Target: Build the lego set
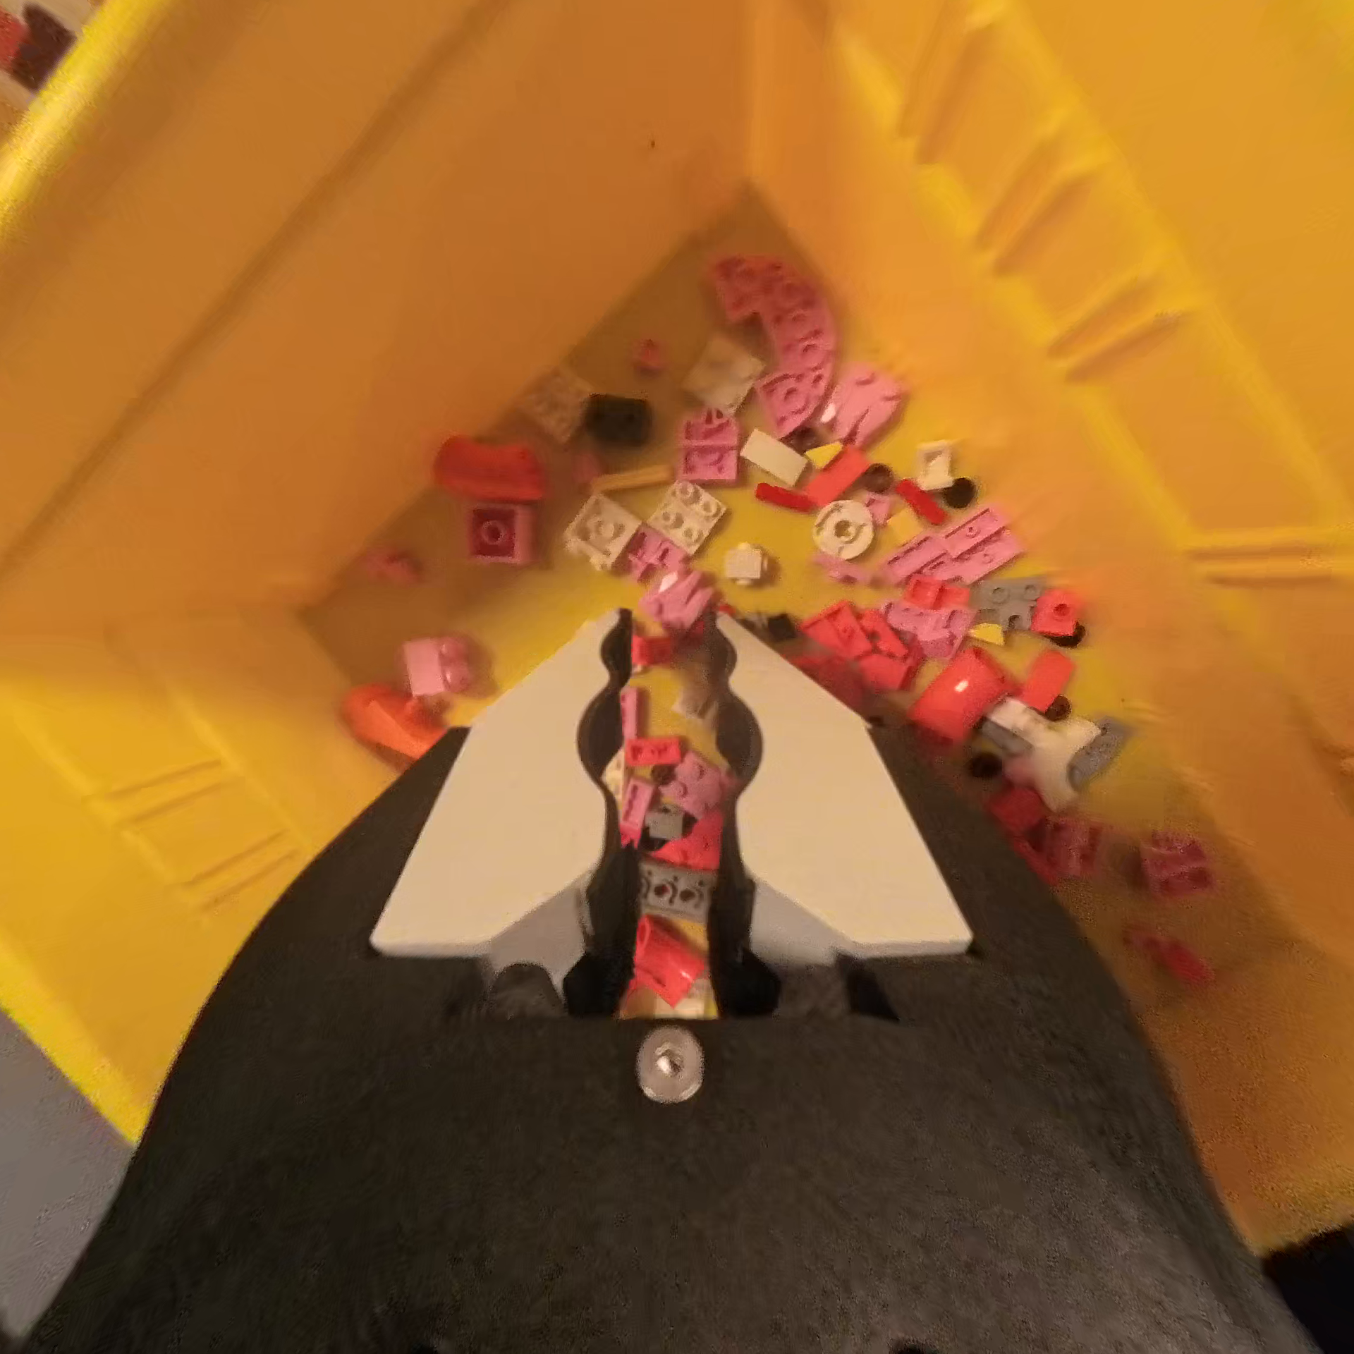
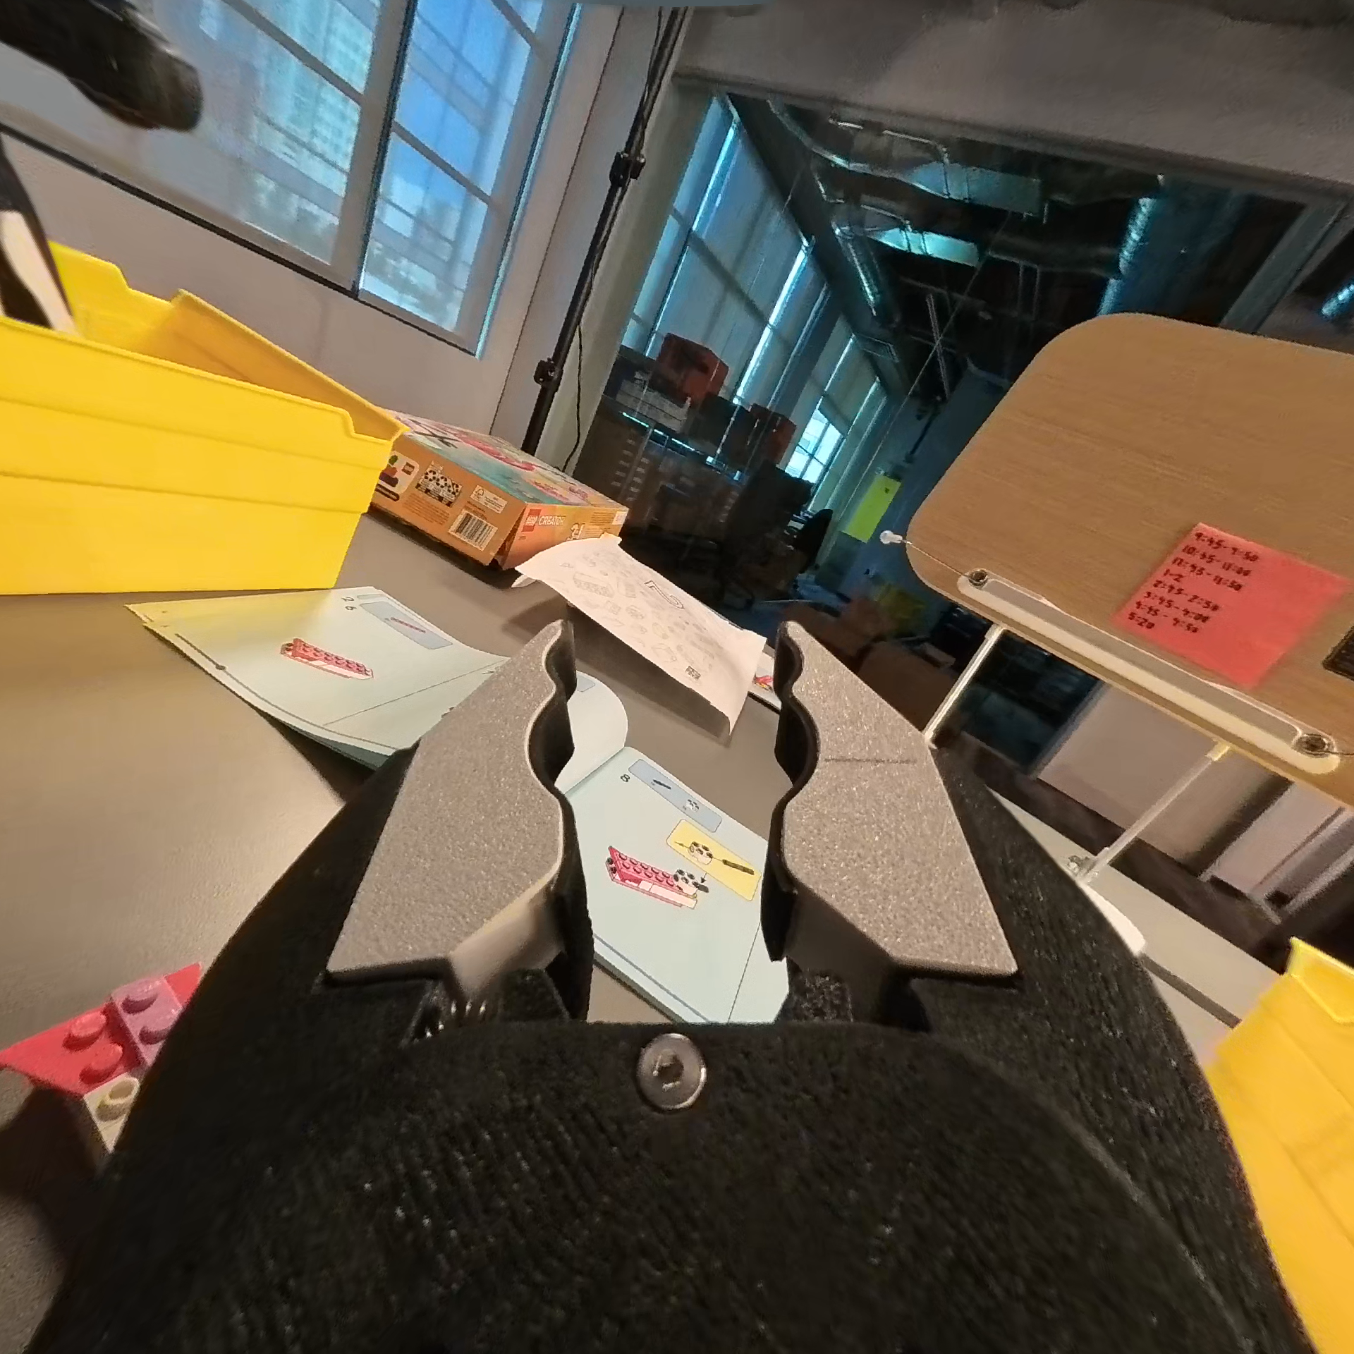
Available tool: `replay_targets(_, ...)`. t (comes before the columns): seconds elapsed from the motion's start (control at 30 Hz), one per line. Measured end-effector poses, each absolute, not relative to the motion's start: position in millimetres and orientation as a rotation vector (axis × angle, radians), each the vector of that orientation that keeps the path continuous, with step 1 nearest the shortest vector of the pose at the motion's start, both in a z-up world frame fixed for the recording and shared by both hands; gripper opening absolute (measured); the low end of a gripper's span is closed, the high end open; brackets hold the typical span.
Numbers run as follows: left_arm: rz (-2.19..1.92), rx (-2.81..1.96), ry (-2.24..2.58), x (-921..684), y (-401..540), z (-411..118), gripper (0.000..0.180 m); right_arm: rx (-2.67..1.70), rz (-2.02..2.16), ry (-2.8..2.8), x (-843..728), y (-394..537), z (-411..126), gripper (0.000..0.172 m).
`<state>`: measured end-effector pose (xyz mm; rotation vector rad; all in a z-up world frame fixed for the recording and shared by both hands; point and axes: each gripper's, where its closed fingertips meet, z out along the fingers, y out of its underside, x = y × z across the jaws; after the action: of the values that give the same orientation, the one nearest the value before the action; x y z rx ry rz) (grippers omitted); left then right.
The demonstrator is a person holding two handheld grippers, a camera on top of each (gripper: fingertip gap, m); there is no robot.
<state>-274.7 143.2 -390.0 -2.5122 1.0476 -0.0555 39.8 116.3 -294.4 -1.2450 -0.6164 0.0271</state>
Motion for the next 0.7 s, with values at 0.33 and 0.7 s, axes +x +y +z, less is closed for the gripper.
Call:
replay_targets(0.33, -0.241, -2.588, 1.343, -283, 81, -385, 0.035, -1.251, 0.053, -0.612, 46, 112, -295, 0.052)
replay_targets(0.7, -0.312, -2.586, 1.45, -278, 47, -402, 0.015, -1.253, 0.051, -0.615, 45, 113, -295, 0.051)
